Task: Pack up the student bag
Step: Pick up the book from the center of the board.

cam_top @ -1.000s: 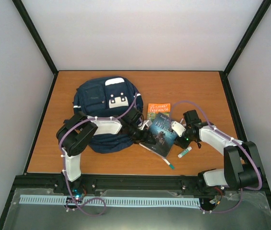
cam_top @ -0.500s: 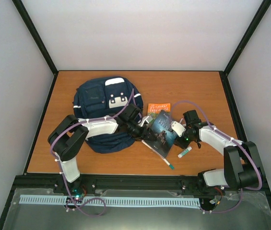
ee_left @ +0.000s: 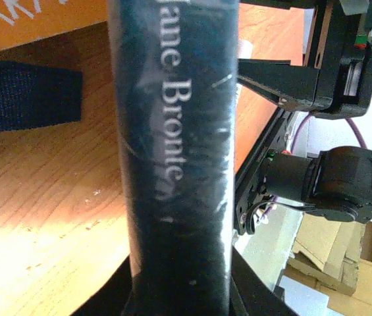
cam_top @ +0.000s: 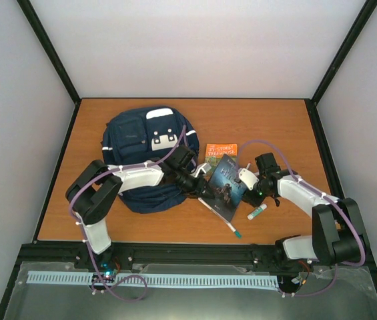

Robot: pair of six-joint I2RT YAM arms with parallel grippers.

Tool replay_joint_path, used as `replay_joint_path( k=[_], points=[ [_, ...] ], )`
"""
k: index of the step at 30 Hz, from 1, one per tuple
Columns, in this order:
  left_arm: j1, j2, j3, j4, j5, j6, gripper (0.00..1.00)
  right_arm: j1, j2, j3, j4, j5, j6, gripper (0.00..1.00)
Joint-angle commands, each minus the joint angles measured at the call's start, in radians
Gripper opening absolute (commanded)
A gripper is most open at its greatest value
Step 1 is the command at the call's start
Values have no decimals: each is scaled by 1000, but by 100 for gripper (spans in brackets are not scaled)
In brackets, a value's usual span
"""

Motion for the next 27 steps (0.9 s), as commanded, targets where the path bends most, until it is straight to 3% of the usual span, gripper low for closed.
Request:
replay_joint_path(
  k=[1,7,13,16,19,27],
  points=[
    [-3,-37,33,-39,10,40,15,-2,-27,3,34,-15,17,54],
    [-7,-121,54,-71,-71,55,1,-27,-101,42,82,189,48,56],
    [-7,-281,77,-76,-203,36,1,-134,-128,296,-57,133,115,66],
    [-7,-342,71,-46,-283,11,1,-177,-96,417,-135,59,176,76],
    [-7,-408,42,19,-358,-18,1,-229,-61,528,-211,-71,261,99],
    [1,-630,-77,106,-688,-27,1,-254,40,692,-276,-529,394,100]
  ],
)
